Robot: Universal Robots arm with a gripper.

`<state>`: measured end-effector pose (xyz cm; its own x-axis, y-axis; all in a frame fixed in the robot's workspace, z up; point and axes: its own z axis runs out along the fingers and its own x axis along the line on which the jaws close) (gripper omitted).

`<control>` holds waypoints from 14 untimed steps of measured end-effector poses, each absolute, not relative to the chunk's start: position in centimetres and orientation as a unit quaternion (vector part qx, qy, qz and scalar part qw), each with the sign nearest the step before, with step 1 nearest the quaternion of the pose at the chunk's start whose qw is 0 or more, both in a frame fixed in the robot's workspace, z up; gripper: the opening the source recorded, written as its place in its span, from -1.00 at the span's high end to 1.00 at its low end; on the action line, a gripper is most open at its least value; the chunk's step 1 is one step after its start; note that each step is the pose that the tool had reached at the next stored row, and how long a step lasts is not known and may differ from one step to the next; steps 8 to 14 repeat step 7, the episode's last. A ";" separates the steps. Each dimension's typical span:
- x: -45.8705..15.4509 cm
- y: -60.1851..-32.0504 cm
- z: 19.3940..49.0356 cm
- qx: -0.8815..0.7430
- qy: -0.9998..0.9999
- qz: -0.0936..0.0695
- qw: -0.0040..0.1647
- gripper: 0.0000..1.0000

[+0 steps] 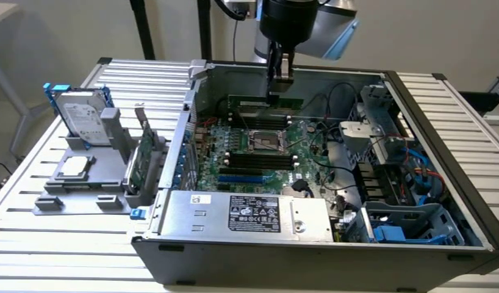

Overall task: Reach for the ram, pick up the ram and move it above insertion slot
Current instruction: 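Pick up the ram and move it above insertion slot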

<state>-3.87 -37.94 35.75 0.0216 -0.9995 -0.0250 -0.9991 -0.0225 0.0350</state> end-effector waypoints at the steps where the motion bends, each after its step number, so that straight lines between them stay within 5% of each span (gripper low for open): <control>1: -3.9 -37.9 35.8 0.715 -0.699 -0.021 0.004 0.74; 14: -3.9 -37.9 35.8 0.715 -0.699 -0.021 0.004 0.74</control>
